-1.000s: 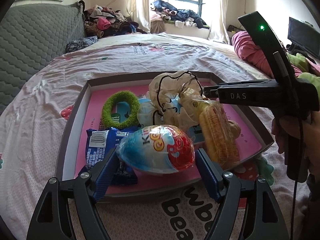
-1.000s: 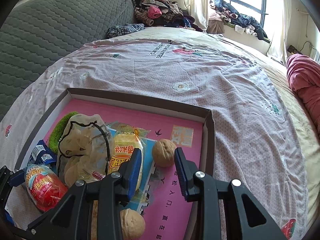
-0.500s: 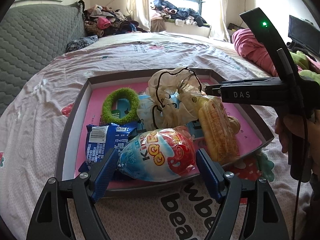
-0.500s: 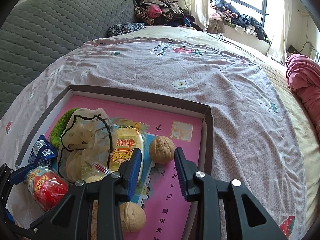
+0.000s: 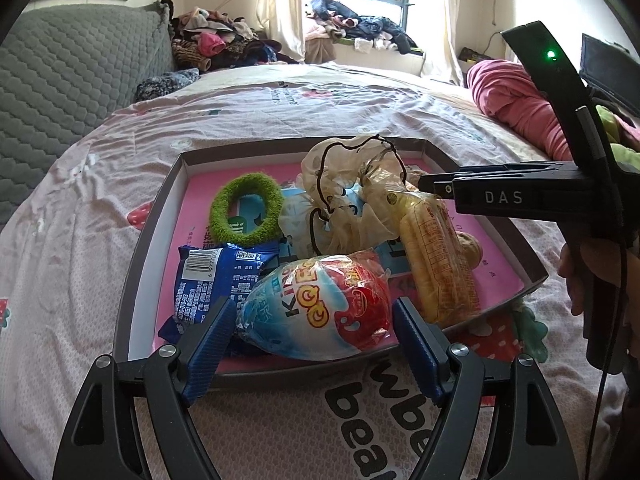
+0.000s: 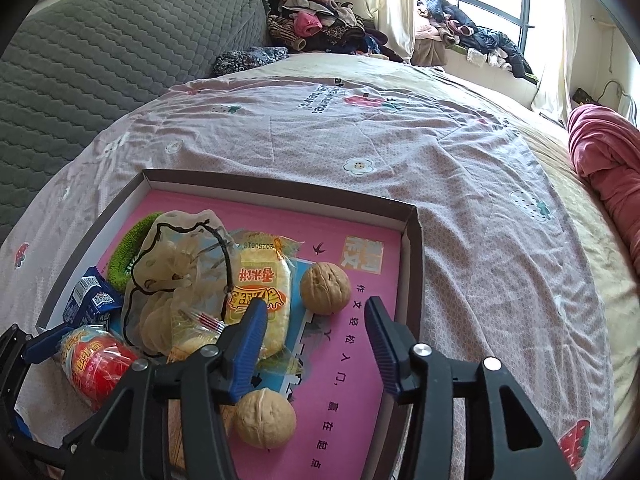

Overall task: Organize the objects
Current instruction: 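Open the left tool to release the egg toy while the right tool lifts away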

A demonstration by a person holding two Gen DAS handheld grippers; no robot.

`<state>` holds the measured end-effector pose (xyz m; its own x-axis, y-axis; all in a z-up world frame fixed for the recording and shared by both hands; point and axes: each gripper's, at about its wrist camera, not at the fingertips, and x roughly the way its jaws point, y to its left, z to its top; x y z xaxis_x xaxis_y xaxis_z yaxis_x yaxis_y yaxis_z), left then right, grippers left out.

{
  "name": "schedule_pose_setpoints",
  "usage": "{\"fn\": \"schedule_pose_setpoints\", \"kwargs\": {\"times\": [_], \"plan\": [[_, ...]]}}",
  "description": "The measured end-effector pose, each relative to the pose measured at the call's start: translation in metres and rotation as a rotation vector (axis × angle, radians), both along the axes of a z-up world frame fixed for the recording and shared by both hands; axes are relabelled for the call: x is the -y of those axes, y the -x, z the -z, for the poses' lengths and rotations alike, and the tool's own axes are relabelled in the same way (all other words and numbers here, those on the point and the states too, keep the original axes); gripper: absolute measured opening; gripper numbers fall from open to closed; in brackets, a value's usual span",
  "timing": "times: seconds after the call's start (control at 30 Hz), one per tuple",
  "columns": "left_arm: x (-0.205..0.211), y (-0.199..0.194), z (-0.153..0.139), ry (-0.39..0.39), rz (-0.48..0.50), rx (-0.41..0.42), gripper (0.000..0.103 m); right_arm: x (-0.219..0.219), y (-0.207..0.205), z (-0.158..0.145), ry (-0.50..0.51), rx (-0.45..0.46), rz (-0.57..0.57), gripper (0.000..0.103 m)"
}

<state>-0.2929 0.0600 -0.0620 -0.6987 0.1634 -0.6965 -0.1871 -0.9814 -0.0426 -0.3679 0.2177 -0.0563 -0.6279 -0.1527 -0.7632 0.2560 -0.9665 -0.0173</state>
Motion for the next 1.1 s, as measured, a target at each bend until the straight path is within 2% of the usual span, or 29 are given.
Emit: {"fn": "schedule_pose_setpoints", "kwargs": {"times": [0.23,0.47,0.57,0.7,1.1], "plan": [[0.003,-0.004,-0.001,-0.001,-0.011,-0.001,0.081,-0.001,-0.006,-0.004,-0.007,-0.005,0.008,0.056],[0.006,-0.005,-0.006,-0.013,-0.022,-0.011,0.083,-0.001,-0.011,-0.008,-0.01,-0.007,0.013,0.067],[0.007,-0.006,-0.007,-0.019,-0.027,-0.015,0.083,0.0,-0.012,-0.01,-0.009,-0.006,0.012,0.068],[0.009,-0.007,-0.009,-0.027,-0.033,-0.017,0.083,0.001,-0.015,-0.012,-0.007,-0.007,0.009,0.076],[0.016,-0.008,-0.015,-0.041,-0.054,-0.03,0.083,0.002,-0.022,-0.019,0.004,-0.007,0.013,0.084]]}}
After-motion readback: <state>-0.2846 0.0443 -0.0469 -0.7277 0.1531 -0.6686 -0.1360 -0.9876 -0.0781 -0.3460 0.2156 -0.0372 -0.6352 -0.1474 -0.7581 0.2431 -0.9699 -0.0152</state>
